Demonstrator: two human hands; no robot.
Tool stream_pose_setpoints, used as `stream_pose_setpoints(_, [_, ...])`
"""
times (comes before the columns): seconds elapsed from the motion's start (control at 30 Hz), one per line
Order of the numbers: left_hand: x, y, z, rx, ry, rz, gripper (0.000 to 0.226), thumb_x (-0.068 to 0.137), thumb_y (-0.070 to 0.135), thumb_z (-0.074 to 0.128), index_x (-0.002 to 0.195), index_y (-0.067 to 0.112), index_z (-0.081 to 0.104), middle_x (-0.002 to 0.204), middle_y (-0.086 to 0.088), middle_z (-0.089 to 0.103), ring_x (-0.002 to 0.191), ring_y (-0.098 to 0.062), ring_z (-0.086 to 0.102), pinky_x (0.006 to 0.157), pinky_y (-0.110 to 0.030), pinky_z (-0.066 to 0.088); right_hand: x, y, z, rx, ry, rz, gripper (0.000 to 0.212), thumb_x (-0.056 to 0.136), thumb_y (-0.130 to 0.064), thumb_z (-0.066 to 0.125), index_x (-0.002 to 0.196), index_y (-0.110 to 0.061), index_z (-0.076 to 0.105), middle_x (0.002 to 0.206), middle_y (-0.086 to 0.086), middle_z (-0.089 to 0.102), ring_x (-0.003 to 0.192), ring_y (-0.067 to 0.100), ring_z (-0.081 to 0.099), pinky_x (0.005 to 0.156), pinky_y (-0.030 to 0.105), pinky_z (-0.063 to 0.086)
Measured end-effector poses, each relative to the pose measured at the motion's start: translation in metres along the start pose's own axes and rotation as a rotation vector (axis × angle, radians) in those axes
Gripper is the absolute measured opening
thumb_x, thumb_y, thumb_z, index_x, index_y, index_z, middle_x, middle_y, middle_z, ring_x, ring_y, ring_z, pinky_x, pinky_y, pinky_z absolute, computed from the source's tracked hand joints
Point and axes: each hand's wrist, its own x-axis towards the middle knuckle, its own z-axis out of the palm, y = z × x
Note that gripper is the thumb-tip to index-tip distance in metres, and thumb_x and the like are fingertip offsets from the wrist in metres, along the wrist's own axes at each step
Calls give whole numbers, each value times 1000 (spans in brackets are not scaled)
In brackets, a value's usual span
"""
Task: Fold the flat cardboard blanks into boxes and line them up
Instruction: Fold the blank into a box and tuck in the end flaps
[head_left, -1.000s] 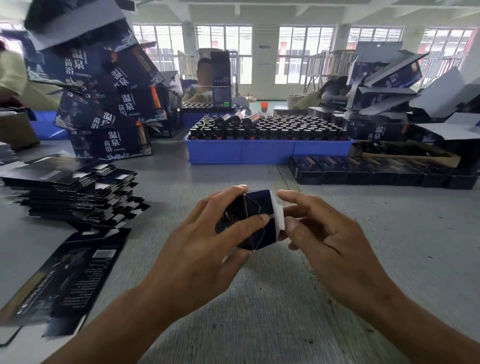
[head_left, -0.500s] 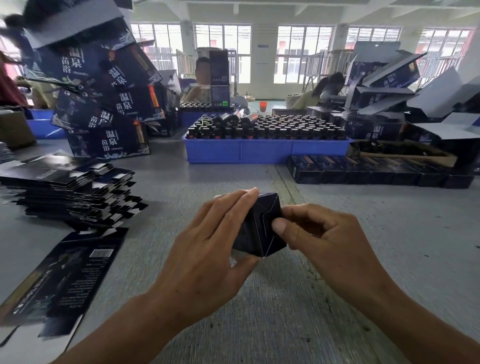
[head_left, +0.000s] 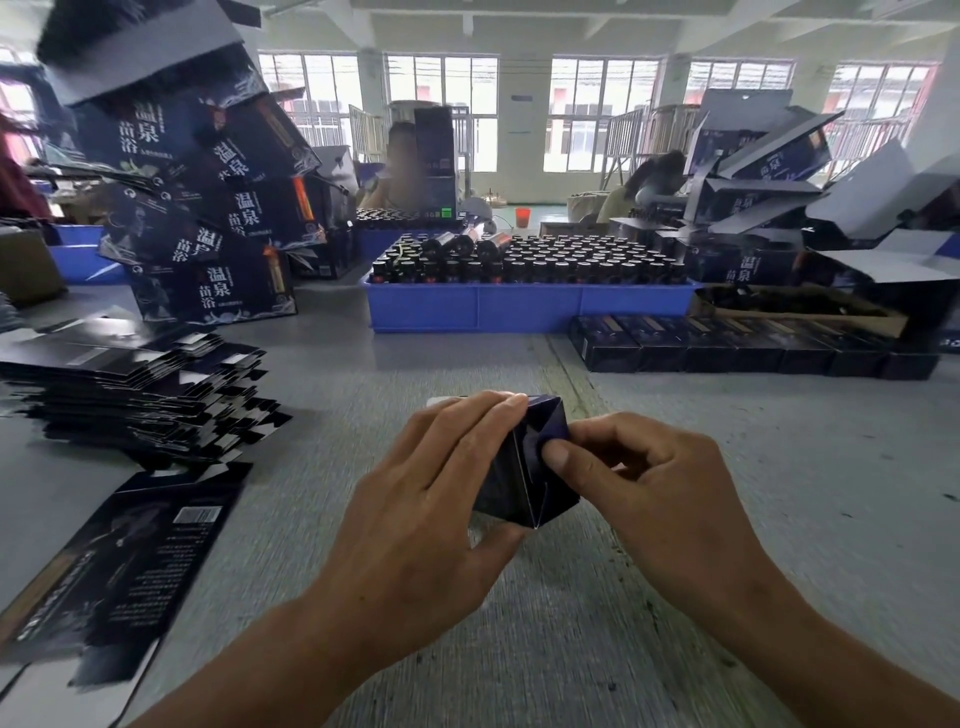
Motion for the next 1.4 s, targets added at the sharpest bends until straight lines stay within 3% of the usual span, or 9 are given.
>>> stream_pose_setpoints(0.23, [1,2,1,-10,0,9,79,80,44,61,149,16,34,145,7,39,130,-13,44,112,-5,20,-1,-2,2,-107,74,-44,8,83,-40,68,89,-45,67,84,-20,70,84,-1,67,71,13,53])
stream_pose_setpoints(0.4, [2,3,1,8,10,21,81,80,44,63,149,16,33,144,7,39,129,-13,44,110,-13,22,0,-1,1,-162,90,-53,7,84,-40,67,91,-41,67,84,-23,67,86,-5,65,70,9,50])
stream_pose_setpoints(0.5, [1,1,1,-1,18,21,80,82,46,59,151,16,30,145,7,38,130,-12,43,112,-9,21,1,-1,-2,-79,37,-10,14,79,-50,67,90,-42,70,85,-21,70,86,-2,67,70,11,51])
stream_pose_setpoints(0.57, [0,1,0,-1,27,25,80,82,47,56,151,17,29,146,8,37,131,-12,43,111,-15,28,2,-1,-4,7,-3,37,25,75,-57,64,91,-39,72,87,-22,72,84,1,69,69,16,54])
stream_pose_setpoints(0.83, [0,-1,-1,-20,44,28,81,82,48,56,152,18,28,145,8,39,130,-13,45,106,-18,30,5,-1,-11,182,-82,107,24,76,-44,69,90,-25,76,81,-6,75,65,6,69,61,18,55])
stream_pose_setpoints(1.07, [1,-1,2,14,40,78,82,82,48,59,153,19,28,145,9,41,130,-13,45,100,-20,40,1,-2,-2,-286,42,-45,20,84,-44,64,92,-29,75,81,-19,68,83,1,65,67,16,52])
stream_pose_setpoints(1.2, [2,-1,-1,-15,46,13,83,81,51,57,153,19,28,144,10,40,127,-10,44,100,-11,28,5,-3,-8,16,-52,64,10,85,-43,68,90,-36,74,84,-19,73,76,2,69,65,16,55])
stream_pose_setpoints(1.3, [1,-2,0,-37,63,1,82,81,52,57,152,19,30,144,11,40,127,-11,46,100,-14,31,5,-1,-11,106,-68,86,22,80,-48,66,95,-35,74,87,-16,75,73,2,70,61,16,54])
stream_pose_setpoints(1.4, [1,-5,2,-38,79,57,80,84,46,59,153,18,29,149,10,41,135,-12,43,105,-27,43,3,2,-9,72,-124,98,49,77,-65,74,121,-45,63,105,-27,68,90,-2,70,70,15,56])
